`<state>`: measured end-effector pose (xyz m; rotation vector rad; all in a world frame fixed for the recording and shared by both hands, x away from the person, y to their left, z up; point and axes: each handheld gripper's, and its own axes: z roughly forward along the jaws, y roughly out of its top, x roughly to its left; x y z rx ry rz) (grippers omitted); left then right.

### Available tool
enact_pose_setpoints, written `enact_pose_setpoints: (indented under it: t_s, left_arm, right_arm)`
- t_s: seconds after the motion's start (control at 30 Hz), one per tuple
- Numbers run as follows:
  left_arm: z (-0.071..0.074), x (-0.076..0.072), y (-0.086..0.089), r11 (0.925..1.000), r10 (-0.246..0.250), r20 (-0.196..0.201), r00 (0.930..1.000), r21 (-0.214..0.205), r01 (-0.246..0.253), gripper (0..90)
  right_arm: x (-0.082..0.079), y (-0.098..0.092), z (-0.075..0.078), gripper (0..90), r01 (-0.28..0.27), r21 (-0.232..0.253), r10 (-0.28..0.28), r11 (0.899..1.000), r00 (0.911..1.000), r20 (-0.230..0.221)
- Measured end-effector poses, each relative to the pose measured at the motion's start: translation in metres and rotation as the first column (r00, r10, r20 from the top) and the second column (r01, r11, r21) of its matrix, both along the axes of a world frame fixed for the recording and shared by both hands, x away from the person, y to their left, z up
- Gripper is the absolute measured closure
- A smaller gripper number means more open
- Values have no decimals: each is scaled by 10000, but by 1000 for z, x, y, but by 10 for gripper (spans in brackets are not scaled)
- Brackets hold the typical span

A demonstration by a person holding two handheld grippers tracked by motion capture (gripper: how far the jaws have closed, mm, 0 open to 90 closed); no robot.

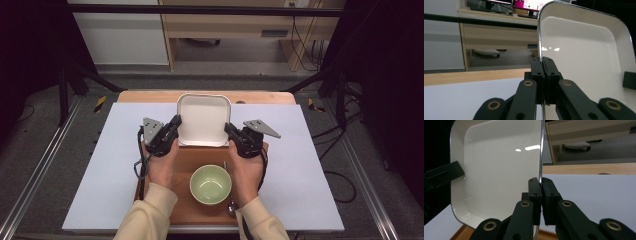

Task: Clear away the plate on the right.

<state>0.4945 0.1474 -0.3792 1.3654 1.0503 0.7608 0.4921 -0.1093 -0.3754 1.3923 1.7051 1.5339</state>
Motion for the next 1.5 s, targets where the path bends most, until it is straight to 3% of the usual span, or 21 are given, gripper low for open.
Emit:
enact_pose_setpoints:
  t_s: [0.17,0.37,0.5,0.6,0.7,0.93,1.17,1.3,1.4,1.5]
  left_arm:
    - [0,-2,7,9998,195,124,9997,32,-196,891]
    - [-2,2,20,9988,476,-40,9989,-124,-476,891]
    - [-1,4,31,9978,662,-80,9978,-85,-663,891]
    - [-2,4,40,9967,812,-129,9966,-54,-813,891]
    - [-3,4,47,9957,931,-164,9955,16,-931,891]
    - [-7,1,61,9943,1033,-260,9943,272,-1026,891]
    - [-14,-7,79,9926,1165,-531,9918,401,-1144,891]
    - [-20,-11,87,9920,1212,-751,9898,456,-1180,891]
    - [-26,-15,91,9922,1179,-922,9887,522,-1135,891]
    - [-31,-21,95,9921,1163,-1094,9872,603,-1102,891]
  right_arm:
    - [3,5,-4,839,-469,-82,469,9989,9989,-25]
    - [3,7,0,601,-698,-515,701,9962,9975,46]
    - [2,1,1,413,-747,-1247,809,9894,9957,451]
    - [4,-7,-1,322,-914,-1383,997,9862,9935,543]
    - [4,-15,-4,240,-727,-1509,848,9859,9936,752]
    - [0,-30,-11,222,-620,-1989,835,9780,9913,1014]
    - [-12,-56,-16,112,-301,-2635,654,9642,9899,1261]
    - [-18,-78,-23,101,74,-2827,293,9592,9917,1254]
    - [-23,-97,-28,104,452,-2601,-168,9645,9937,1106]
    - [-28,-111,-32,103,812,-2660,-504,9605,9914,1208]
